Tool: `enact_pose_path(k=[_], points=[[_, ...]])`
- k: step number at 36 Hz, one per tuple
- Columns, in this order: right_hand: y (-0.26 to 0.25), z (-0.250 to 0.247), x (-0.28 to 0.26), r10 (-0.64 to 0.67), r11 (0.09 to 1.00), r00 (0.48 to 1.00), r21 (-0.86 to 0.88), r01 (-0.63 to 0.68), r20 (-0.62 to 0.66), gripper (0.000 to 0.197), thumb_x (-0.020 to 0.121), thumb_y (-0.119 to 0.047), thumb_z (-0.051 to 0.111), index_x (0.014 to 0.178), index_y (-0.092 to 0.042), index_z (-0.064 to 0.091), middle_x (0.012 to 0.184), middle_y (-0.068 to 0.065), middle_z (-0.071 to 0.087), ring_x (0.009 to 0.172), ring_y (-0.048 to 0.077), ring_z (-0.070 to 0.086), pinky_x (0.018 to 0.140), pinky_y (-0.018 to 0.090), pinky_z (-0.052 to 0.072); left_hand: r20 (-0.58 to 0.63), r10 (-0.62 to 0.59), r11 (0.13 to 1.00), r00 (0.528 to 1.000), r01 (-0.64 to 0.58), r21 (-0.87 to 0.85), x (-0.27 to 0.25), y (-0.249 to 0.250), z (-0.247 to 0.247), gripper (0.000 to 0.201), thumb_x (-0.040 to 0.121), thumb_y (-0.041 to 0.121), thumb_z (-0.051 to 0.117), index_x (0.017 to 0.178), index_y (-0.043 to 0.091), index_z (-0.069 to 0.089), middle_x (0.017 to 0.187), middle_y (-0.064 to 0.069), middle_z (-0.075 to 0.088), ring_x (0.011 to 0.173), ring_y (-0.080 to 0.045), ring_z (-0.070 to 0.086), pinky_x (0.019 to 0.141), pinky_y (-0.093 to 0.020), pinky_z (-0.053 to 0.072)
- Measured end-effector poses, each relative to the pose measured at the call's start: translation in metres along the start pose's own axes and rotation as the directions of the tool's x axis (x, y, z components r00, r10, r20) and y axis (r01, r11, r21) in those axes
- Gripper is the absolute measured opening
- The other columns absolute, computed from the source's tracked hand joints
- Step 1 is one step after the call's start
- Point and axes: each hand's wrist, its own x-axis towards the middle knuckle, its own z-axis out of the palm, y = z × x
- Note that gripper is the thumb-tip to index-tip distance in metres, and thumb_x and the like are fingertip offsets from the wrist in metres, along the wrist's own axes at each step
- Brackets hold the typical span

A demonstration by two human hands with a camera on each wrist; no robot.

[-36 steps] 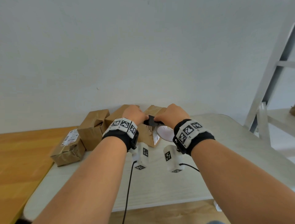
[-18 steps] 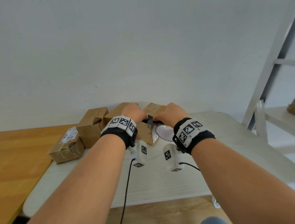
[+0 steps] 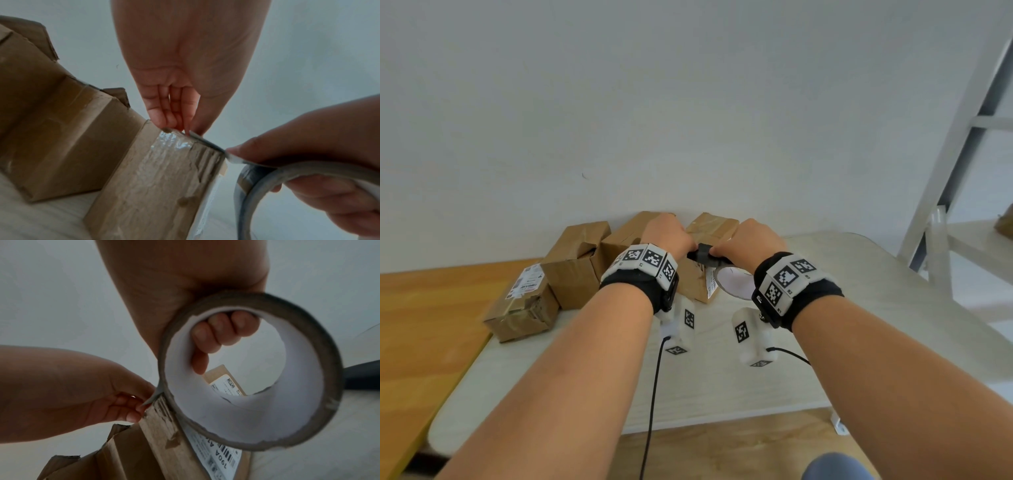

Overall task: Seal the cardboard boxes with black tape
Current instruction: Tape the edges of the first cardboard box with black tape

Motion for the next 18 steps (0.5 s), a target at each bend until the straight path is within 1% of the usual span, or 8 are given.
enact_pose_path(k=[2,4,5,7,10,13,15,18], points=[[0.001,0.000,-0.002,-0.010,1.000,1.000,0.014,0.010,0.000,0.036,0.080,-0.042,0.068,0.063,-0.020,0.045,0.069,-0.002,0.053,0.078,0.023,0.059,0.065,0.029,0.043,-0.007,0.025,1.000,1.000,-0.025,0.003,-0.001,0.000,0.001,0.018,0.078,0.022,0.068,0.066,0.009,0.066,0.069,-0.003,0.063,0.068,-0.018,0.060,0.055,-0.024,0.043],[0.002,0.000,-0.002,-0.017,1.000,1.000,0.026,0.017,0.003,0.035,0.080,-0.041,0.067,0.063,-0.020,0.045,0.071,-0.001,0.054,0.078,0.023,0.058,0.064,0.029,0.042,-0.011,0.053,0.999,0.999,-0.053,-0.005,-0.003,0.000,0.003,0.015,0.080,0.021,0.066,0.079,0.007,0.073,0.084,-0.005,0.070,0.080,-0.020,0.066,0.066,-0.027,0.049],[0.002,0.000,-0.002,-0.018,0.999,1.000,0.031,0.017,0.007,0.035,0.081,-0.040,0.067,0.063,-0.020,0.045,0.070,-0.002,0.053,0.077,0.023,0.058,0.063,0.029,0.042,-0.017,0.063,0.998,0.998,-0.064,-0.012,-0.004,0.000,0.003,0.017,0.082,0.020,0.064,0.085,0.007,0.074,0.090,-0.006,0.071,0.085,-0.020,0.066,0.071,-0.029,0.051],[0.001,0.000,-0.003,-0.017,0.999,1.000,0.047,0.016,0.016,0.036,0.081,-0.039,0.068,0.062,-0.019,0.044,0.067,-0.002,0.051,0.076,0.022,0.057,0.060,0.027,0.040,-0.041,0.096,0.995,0.994,-0.097,-0.014,-0.006,0.000,0.005,0.019,0.086,0.019,0.060,0.090,0.007,0.074,0.097,-0.007,0.071,0.090,-0.022,0.066,0.077,-0.030,0.052],[0.003,0.000,-0.003,-0.024,0.996,0.999,0.084,0.020,0.043,0.036,0.083,-0.036,0.067,0.062,-0.017,0.046,0.064,-0.001,0.049,0.073,0.022,0.054,0.050,0.025,0.035,-0.064,0.170,0.985,0.983,-0.171,-0.009,-0.011,0.001,0.006,0.018,0.089,0.013,0.056,0.089,0.010,0.074,0.101,-0.005,0.070,0.095,-0.023,0.065,0.081,-0.029,0.050],[0.007,0.003,-0.003,-0.031,0.994,0.998,0.109,0.024,0.061,0.035,0.084,-0.035,0.066,0.061,-0.015,0.049,0.064,0.000,0.051,0.070,0.021,0.054,0.049,0.025,0.035,-0.077,0.234,0.972,0.969,-0.236,-0.015,-0.016,0.001,0.004,0.021,0.089,0.007,0.055,0.094,0.015,0.074,0.104,-0.003,0.070,0.098,-0.022,0.064,0.083,-0.027,0.047],[0.009,0.006,-0.002,-0.025,0.991,0.998,0.134,0.018,0.050,0.034,0.083,-0.034,0.066,0.060,-0.015,0.049,0.063,0.000,0.051,0.065,0.020,0.053,0.049,0.025,0.035,-0.050,0.277,0.960,0.960,-0.278,-0.027,-0.018,0.002,0.003,0.026,0.090,0.005,0.052,0.098,0.016,0.074,0.107,-0.003,0.070,0.100,-0.021,0.064,0.087,-0.027,0.048],[0.010,0.009,0.001,-0.027,0.992,0.999,0.127,0.023,0.032,0.032,0.084,-0.031,0.065,0.060,-0.017,0.047,0.062,-0.001,0.049,0.064,0.019,0.051,0.047,0.025,0.033,-0.049,0.317,0.948,0.947,-0.318,-0.013,-0.021,0.001,0.005,0.028,0.093,0.009,0.050,0.105,0.018,0.073,0.112,-0.001,0.069,0.102,-0.019,0.063,0.088,-0.027,0.046]])
